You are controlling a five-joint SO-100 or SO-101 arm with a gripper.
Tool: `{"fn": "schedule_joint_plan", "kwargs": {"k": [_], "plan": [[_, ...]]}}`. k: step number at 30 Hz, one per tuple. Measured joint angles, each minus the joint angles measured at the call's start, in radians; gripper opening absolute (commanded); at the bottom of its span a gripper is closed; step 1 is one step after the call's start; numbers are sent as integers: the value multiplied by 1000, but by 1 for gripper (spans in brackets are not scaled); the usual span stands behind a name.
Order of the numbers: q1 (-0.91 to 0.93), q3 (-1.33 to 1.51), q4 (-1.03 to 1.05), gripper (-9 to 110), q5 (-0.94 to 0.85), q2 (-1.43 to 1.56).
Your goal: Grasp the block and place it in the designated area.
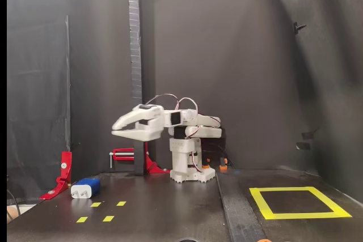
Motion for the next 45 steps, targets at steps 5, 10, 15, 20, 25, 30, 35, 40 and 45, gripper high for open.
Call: {"fn": "schedule_joint_plan", "kwargs": {"k": [5, 10, 15, 20, 25, 30, 35, 40, 45], "plan": [[129, 0, 23, 0, -26, 14], [239, 0, 74, 0, -55, 20], [284, 0, 89, 0, -55, 46], [284, -6, 89, 0, -55, 44], [265, -120, 166, 0, -55, -103], [216, -403, 316, 0, -55, -362], [170, -673, 512, 0, -84, -609], [166, -916, 741, 0, -101, -827], [210, -1157, 959, 0, -109, -1040]]}}
